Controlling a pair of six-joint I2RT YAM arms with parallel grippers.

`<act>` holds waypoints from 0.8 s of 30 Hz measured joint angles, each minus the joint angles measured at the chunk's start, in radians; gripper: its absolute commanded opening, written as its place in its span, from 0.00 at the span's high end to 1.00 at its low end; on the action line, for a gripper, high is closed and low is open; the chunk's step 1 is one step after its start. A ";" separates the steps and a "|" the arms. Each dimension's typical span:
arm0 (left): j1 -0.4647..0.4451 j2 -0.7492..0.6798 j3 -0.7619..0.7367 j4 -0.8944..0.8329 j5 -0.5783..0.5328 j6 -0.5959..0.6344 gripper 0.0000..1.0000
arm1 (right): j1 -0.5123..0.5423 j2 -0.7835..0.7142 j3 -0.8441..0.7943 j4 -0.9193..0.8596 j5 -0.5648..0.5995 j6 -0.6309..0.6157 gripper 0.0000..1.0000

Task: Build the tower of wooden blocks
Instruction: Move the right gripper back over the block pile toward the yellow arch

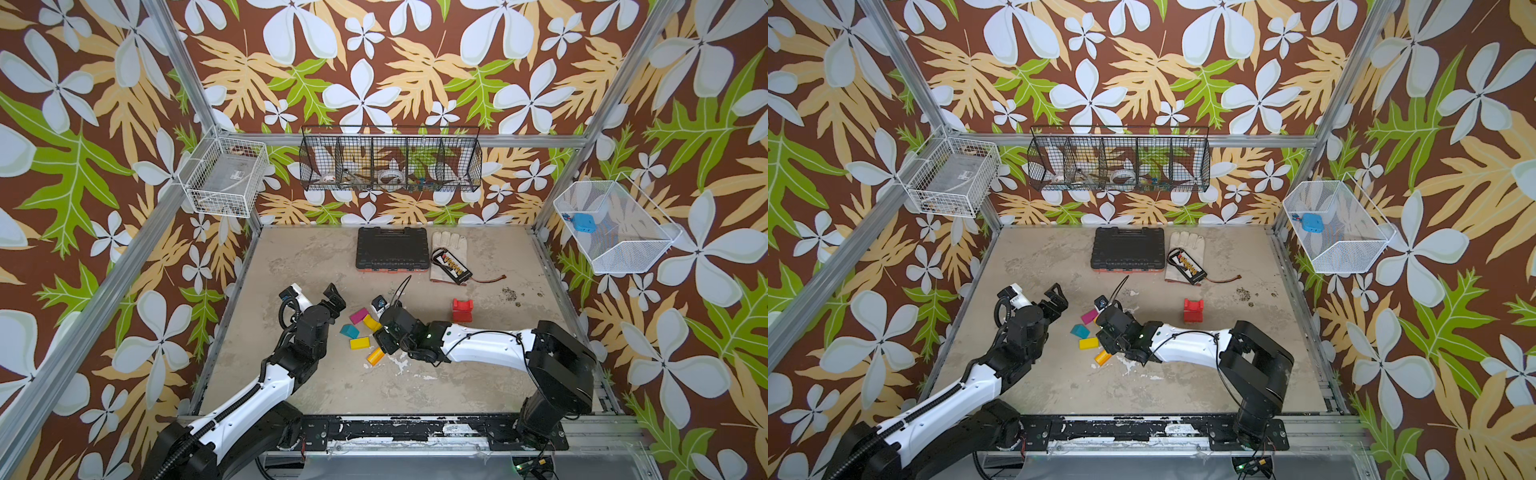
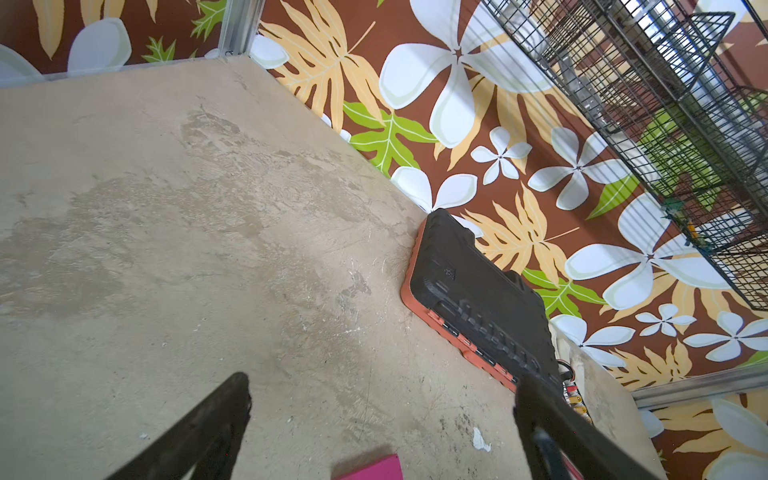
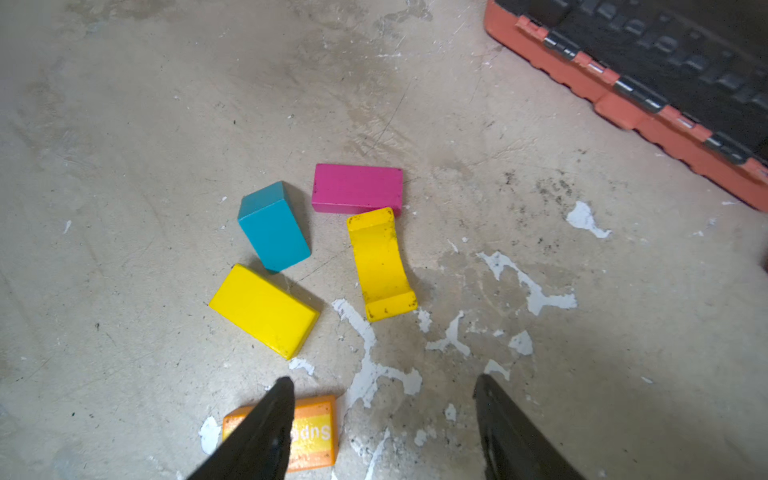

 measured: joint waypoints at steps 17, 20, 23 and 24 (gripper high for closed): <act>0.001 -0.010 -0.008 -0.002 -0.003 -0.023 0.00 | 0.001 0.130 0.148 -0.101 0.011 0.031 0.37; 0.001 -0.006 -0.008 -0.002 -0.003 -0.023 0.00 | -0.004 0.160 0.181 -0.118 0.027 0.051 0.38; 0.001 -0.004 -0.008 -0.001 -0.003 -0.023 0.00 | -0.016 0.197 0.209 -0.142 0.033 0.060 0.40; 0.001 -0.004 -0.008 -0.001 -0.003 -0.023 0.00 | -0.021 0.209 0.217 -0.152 0.033 0.063 0.40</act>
